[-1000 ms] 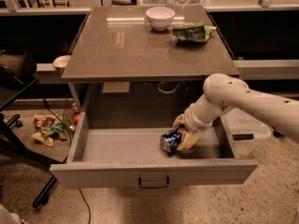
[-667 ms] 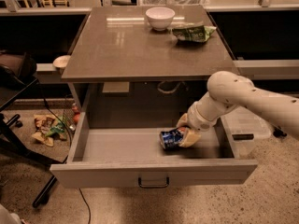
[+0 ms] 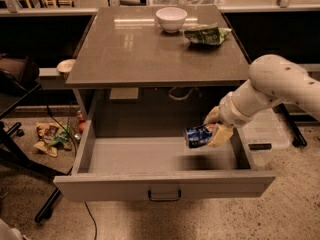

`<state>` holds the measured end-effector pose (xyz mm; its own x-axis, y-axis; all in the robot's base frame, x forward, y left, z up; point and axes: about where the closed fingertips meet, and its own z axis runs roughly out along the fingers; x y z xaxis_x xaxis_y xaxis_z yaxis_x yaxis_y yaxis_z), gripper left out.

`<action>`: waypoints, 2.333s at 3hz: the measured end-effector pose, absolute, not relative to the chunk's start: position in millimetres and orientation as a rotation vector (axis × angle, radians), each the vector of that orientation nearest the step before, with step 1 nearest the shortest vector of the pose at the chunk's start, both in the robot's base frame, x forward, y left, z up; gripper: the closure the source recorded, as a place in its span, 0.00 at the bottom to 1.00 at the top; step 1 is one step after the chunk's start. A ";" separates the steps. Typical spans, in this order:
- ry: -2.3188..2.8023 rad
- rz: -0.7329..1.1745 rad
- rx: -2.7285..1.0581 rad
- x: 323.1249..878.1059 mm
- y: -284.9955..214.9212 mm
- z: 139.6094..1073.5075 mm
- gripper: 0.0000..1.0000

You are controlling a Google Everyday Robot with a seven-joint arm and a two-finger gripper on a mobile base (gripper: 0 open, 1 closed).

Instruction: Pick pepsi can from top drawer and place on counter

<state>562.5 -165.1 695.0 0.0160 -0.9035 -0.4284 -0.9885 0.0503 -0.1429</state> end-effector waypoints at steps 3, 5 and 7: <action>1.874 0.276 -1.834 566.3 -184.7 744.0 1.00; 1.850 0.303 -1.691 602.1 -223.9 839.4 1.00; 1.820 0.259 -1.666 613.2 -229.5 867.1 1.00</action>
Offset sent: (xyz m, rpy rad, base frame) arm -0.0033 -0.0070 0.0250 0.0330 -0.0319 0.0054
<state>613.2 -229.5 867.1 0.0174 -0.8175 -0.5756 -0.9455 0.1737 -0.2753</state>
